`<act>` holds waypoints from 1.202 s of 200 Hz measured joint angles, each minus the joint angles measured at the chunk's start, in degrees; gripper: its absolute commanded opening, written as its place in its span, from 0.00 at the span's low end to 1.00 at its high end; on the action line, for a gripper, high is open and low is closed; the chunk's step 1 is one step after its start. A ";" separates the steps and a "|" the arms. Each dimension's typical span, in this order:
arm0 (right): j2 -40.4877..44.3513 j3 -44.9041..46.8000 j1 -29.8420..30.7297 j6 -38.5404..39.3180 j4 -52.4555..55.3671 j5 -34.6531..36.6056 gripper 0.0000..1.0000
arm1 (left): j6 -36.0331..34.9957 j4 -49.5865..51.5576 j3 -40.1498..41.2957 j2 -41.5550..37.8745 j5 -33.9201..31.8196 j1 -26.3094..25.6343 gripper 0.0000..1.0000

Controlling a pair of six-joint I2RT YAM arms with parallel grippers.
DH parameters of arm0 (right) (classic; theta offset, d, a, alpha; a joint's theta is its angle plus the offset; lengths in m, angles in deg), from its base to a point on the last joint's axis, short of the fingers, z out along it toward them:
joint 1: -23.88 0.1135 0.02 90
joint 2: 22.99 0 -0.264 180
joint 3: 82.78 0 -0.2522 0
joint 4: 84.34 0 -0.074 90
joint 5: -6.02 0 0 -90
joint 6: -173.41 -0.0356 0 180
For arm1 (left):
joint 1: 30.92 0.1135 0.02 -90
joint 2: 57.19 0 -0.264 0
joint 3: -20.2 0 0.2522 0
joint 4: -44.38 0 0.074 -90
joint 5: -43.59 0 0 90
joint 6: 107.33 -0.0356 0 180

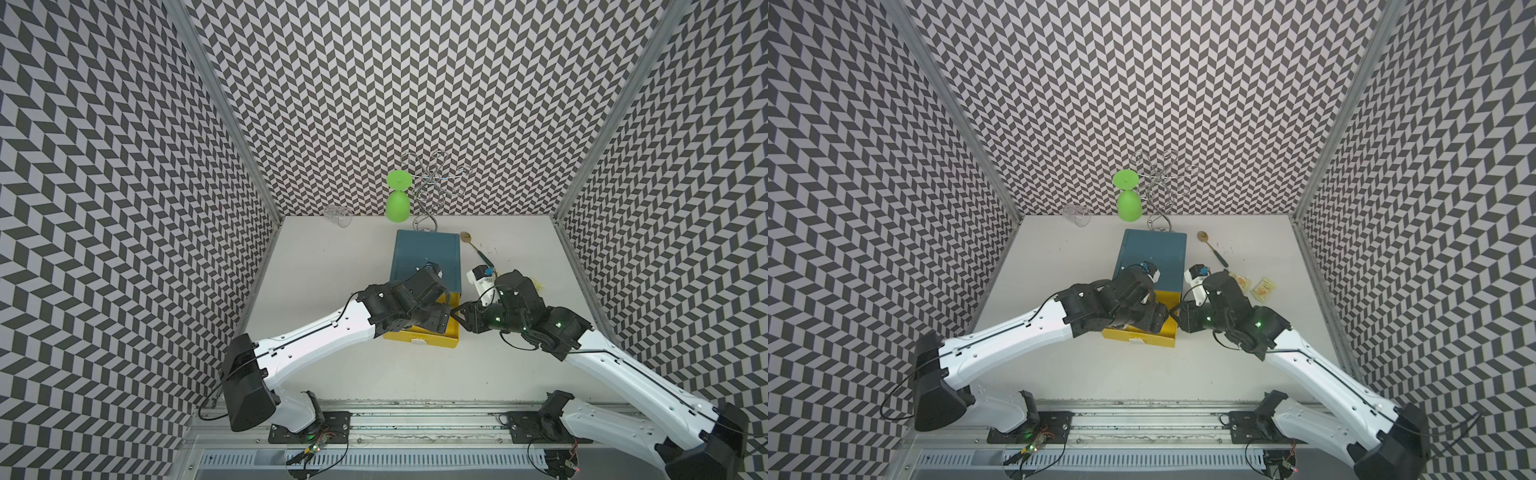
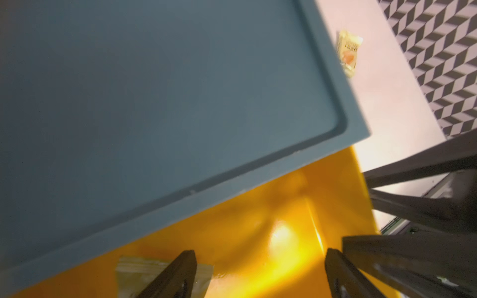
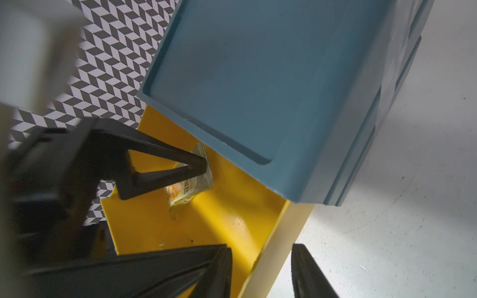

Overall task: Take the cookies out of the drawer
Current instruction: Adjust the storage box at the center of the board, then pick up the cookie from the drawer.

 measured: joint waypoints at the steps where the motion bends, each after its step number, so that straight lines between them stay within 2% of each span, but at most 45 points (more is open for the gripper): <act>1: 0.00 0.00 0.00 0.00 -0.02 0.00 0.42 | 0.00 0.02 -0.09 -0.09 -0.02 0.00 0.84; 53: -0.02 0.00 0.00 0.35 -0.76 -0.09 0.42 | 0.42 2.29 -3.23 -4.04 -0.63 -0.15 0.85; 145: -2.40 -0.02 -0.02 2.43 -1.75 -1.68 0.43 | 2.97 17.05 -7.30 7.43 -8.39 -0.15 0.88; 240: -6.36 -1.86 -0.07 5.33 -3.26 -4.63 0.45 | 8.22 20.37 -5.01 8.81 -14.05 -0.11 0.91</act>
